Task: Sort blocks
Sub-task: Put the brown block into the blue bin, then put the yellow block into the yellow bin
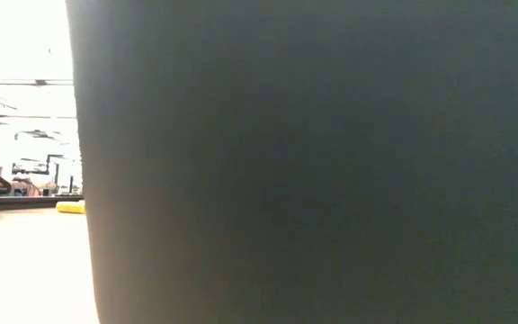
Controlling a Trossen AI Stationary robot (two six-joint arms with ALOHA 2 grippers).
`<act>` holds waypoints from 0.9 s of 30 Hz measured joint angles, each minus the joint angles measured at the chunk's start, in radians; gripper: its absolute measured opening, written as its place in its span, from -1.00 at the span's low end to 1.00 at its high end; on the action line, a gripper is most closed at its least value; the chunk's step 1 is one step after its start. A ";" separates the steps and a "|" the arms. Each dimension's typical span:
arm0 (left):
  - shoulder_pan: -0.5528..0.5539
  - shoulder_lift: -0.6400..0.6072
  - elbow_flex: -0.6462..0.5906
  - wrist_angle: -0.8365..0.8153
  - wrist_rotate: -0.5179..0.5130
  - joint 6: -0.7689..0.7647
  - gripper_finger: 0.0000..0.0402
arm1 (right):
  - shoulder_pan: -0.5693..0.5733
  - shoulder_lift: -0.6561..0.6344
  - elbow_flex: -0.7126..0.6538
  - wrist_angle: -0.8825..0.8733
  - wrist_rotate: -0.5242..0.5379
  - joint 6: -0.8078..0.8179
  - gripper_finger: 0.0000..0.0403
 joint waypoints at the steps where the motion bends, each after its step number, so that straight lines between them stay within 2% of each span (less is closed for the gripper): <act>1: 0.002 0.014 0.000 0.011 0.019 0.000 -0.61 | 0.000 0.003 0.000 0.000 0.004 0.000 -0.01; 5: 0.000 0.076 0.000 0.090 0.140 -0.005 -0.61 | -0.007 0.020 0.000 0.010 0.002 0.006 -0.01; 8: -0.001 0.102 0.000 0.181 0.192 -0.006 -0.61 | -0.007 0.034 0.000 0.022 0.002 0.023 -0.01; 10: 0.000 0.116 0.000 0.226 0.197 -0.002 -0.56 | -0.007 0.045 0.000 0.048 0.001 0.022 -0.01; 14: 0.006 0.143 0.000 0.287 0.197 0.001 -0.33 | 0.001 0.068 0.000 0.114 -0.008 0.005 -0.01; 18: 0.007 0.148 0.000 0.295 0.198 -0.005 -0.16 | 0.003 0.078 0.000 0.166 -0.071 -0.026 -0.01; 27: 0.023 0.148 0.000 0.300 0.194 -0.008 -0.10 | 0.011 0.087 0.000 0.170 -0.084 -0.033 -0.01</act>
